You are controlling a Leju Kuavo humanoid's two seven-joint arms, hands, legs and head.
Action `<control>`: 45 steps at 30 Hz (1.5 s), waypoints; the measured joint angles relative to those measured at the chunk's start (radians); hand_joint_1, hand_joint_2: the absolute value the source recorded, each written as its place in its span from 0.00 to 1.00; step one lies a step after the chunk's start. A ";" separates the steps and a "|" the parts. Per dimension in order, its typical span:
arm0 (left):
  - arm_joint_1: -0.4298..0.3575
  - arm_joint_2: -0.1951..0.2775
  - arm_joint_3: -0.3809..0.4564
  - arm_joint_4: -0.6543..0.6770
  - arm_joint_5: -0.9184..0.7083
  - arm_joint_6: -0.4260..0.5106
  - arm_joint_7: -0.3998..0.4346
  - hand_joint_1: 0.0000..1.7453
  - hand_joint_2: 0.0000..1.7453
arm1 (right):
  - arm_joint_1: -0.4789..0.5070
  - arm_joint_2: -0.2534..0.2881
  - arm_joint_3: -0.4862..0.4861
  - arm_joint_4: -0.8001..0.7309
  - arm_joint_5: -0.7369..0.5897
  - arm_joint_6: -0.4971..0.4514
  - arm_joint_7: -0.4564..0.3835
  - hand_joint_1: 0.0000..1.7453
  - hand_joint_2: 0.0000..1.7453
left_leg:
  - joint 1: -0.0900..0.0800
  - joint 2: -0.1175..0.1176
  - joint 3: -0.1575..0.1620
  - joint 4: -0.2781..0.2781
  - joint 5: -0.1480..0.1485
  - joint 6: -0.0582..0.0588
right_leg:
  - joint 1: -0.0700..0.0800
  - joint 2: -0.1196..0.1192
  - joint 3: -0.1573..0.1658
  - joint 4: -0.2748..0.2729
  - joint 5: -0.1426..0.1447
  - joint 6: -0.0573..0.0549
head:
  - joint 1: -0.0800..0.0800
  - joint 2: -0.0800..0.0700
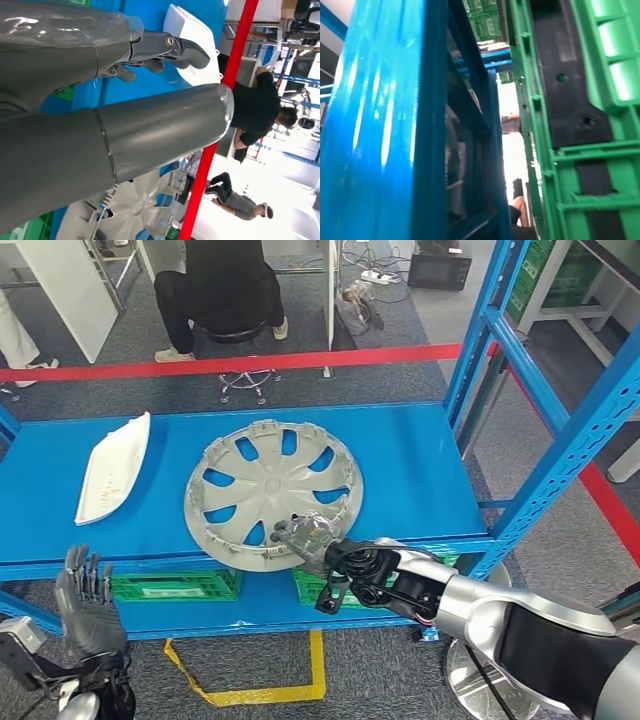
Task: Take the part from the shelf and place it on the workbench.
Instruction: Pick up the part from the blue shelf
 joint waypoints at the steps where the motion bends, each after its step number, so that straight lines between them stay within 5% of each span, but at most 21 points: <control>1: 0.001 0.000 0.000 0.000 -0.001 -0.001 0.000 0.00 0.00 | 0.000 -0.001 -0.006 -0.013 -0.012 0.007 0.005 1.00 1.00 | 0.000 0.000 0.000 0.000 0.000 0.000 | 0.000 0.000 0.000 0.000 0.000 0.000 | 0.000 0.000; 13: 0.025 0.002 0.000 0.001 -0.005 0.000 -0.006 0.00 0.00 | -0.019 -0.038 -0.088 -0.194 -0.135 -0.010 0.066 1.00 1.00 | 0.000 0.000 -0.009 0.001 0.001 0.000 | 0.000 0.000 -0.009 0.000 0.001 0.000 | 0.000 0.000; 31: 0.054 0.018 0.000 -0.008 -0.004 0.049 -0.013 0.00 0.00 | -0.077 -0.070 -0.175 -0.383 -0.149 -0.073 0.078 1.00 1.00 | 0.000 -0.001 -0.016 0.001 0.001 0.000 | 0.000 0.000 -0.015 0.001 0.001 0.000 | 0.000 0.000; 45: 0.061 0.023 0.002 -0.012 -0.018 0.042 -0.010 0.00 0.00 | -0.076 -0.114 -0.304 -0.522 -0.040 -0.298 0.080 1.00 1.00 | 0.000 -0.001 -0.018 0.001 0.001 0.000 | 0.000 0.000 -0.017 0.001 0.001 0.000 | 0.000 0.000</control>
